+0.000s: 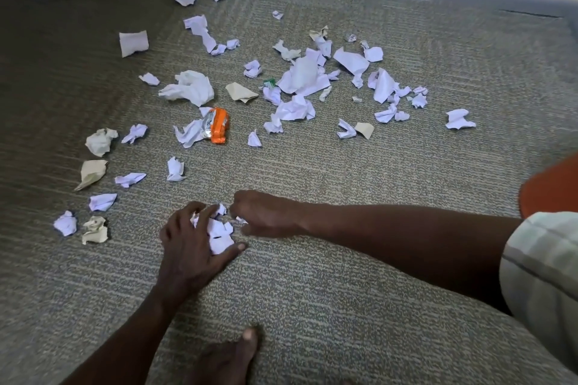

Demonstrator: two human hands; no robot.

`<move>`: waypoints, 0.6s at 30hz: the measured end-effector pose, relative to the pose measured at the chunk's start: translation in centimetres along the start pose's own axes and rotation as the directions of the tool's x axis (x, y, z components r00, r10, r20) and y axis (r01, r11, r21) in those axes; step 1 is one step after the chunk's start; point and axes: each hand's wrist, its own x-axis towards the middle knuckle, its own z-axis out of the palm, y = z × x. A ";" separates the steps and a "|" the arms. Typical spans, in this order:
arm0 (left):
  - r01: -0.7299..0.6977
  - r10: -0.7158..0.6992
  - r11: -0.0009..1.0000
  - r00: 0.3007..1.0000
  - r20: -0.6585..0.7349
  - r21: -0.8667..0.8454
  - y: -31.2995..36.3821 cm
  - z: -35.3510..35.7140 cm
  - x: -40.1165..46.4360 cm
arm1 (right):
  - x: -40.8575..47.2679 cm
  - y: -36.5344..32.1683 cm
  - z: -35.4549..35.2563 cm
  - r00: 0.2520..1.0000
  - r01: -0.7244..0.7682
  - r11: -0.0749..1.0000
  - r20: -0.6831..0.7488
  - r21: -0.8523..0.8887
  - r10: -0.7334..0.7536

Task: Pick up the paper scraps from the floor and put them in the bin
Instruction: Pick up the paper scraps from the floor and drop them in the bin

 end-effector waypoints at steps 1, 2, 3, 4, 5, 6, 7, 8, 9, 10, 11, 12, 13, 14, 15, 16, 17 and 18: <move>-0.013 0.013 1.000 1.000 -0.006 0.014 0.2 -0.1 0.1 | 0.0 0.1 -0.1 1.000 -0.007 1.000 0.000 0.002 0.007; -0.036 0.036 0.999 0.999 -0.013 0.024 0.3 -0.1 0.4 | -0.1 0.2 -0.4 1.000 -0.020 1.000 0.001 0.011 0.020; -0.072 0.073 0.997 0.997 -0.022 0.031 0.3 0.1 0.8 | -0.2 0.2 -0.7 0.999 -0.034 0.999 -0.004 0.031 0.034; -0.113 0.114 0.993 0.993 -0.032 0.025 0.4 0.2 1.2 | -0.3 0.2 -1.0 0.998 -0.056 0.997 -0.006 0.054 0.056; -0.143 0.143 0.990 0.989 -0.041 0.001 0.6 0.3 1.6 | -0.5 0.3 -1.4 0.997 -0.075 0.994 -0.011 0.079 0.076; -0.152 0.151 0.988 0.987 -0.058 -0.013 1.0 0.3 2.0 | -0.6 0.3 -1.7 0.995 -0.099 0.990 -0.012 0.101 0.101; -0.146 0.145 0.989 0.987 -0.068 -0.012 1.6 0.2 2.4 | -0.8 0.5 -1.8 0.992 -0.126 0.984 -0.009 0.126 0.128; -0.141 0.141 0.990 0.987 -0.076 0.000 2.1 0.1 2.8 | -1.0 0.6 -1.9 0.986 -0.160 0.975 -0.010 0.156 0.163; -0.140 0.139 0.990 0.987 -0.075 -0.002 2.6 0.0 3.3 | -1.2 0.9 -2.0 0.979 -0.195 0.960 -0.019 0.198 0.203; -0.144 0.141 0.989 0.986 -0.083 -0.025 3.1 -0.1 3.7 | -1.5 1.2 -2.1 0.968 -0.238 0.940 -0.020 0.246 0.250; -0.132 0.124 0.988 0.988 -0.096 -0.076 3.5 0.0 4.0 | -1.9 1.4 -2.3 0.953 -0.284 0.915 -0.017 0.287 0.301; -0.092 0.079 0.985 0.993 -0.093 -0.143 4.2 0.0 4.2 | -2.1 1.6 -2.5 0.933 -0.340 0.885 -0.003 0.318 0.360; -0.025 0.006 0.973 0.997 -0.079 -0.232 5.2 -0.1 4.4 | -2.5 1.8 -2.6 0.908 -0.394 0.846 0.008 0.359 0.419; 0.061 -0.084 0.942 0.995 -0.056 -0.331 6.4 0.0 4.7 | -2.8 2.1 -2.8 0.876 -0.449 0.794 0.027 0.410 0.482; 0.152 -0.184 0.889 0.983 -0.031 -0.432 7.8 0.2 5.2 | -3.0 2.5 -2.8 0.838 -0.499 0.724 0.053 0.476 0.543; 0.247 -0.279 0.813 0.960 0.019 -0.527 9.5 0.2 5.6 | -3.2 2.7 -2.9 0.795 -0.540 0.635 0.087 0.553 0.600; 0.301 -0.334 0.744 0.941 0.058 -0.596 11.2 0.3 6.2 | -3.3 2.9 -3.0 0.746 -0.562 0.526 0.115 0.638 0.656; 0.322 -0.357 0.690 0.930 0.082 -0.648 12.8 0.2 6.6 | -3.4 3.0 -3.2 0.684 -0.560 0.391 0.141 0.731 0.716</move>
